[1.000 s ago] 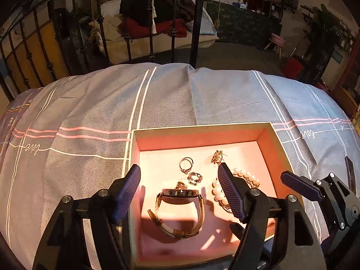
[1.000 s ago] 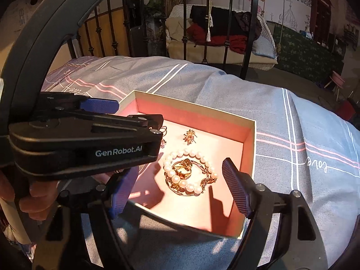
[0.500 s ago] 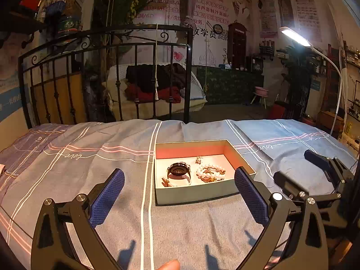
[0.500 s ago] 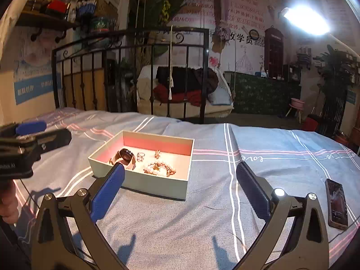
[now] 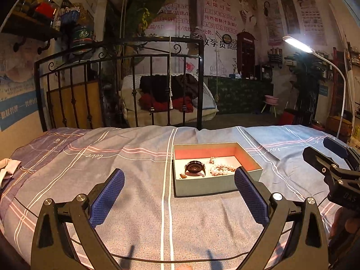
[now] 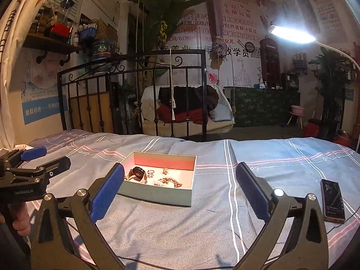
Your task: Organize jewelry
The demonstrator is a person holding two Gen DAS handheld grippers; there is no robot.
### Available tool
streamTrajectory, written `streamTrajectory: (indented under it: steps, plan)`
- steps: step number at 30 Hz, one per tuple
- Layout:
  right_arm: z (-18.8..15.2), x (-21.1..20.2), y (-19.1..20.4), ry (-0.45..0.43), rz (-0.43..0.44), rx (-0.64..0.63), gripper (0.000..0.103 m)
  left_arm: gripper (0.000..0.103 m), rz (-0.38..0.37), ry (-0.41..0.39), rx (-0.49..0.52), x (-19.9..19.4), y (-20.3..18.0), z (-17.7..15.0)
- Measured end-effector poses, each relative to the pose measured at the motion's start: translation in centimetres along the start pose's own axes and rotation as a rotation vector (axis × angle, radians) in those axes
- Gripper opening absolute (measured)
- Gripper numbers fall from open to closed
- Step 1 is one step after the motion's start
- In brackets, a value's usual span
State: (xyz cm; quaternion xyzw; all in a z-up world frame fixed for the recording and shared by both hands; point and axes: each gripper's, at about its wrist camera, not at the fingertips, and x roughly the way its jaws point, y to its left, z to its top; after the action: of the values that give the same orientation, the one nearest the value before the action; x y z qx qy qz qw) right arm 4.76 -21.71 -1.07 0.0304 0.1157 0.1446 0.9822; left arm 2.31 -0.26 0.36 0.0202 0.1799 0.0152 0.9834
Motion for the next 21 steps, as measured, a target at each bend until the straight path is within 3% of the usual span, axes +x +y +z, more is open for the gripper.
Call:
streamTrajectory:
  steps: [21]
  plan:
    - [0.4, -1.1, 1.1, -0.004, 0.021, -0.033, 0.098, 0.096, -0.011, -0.034, 0.015, -1.6, -0.6, 0.0]
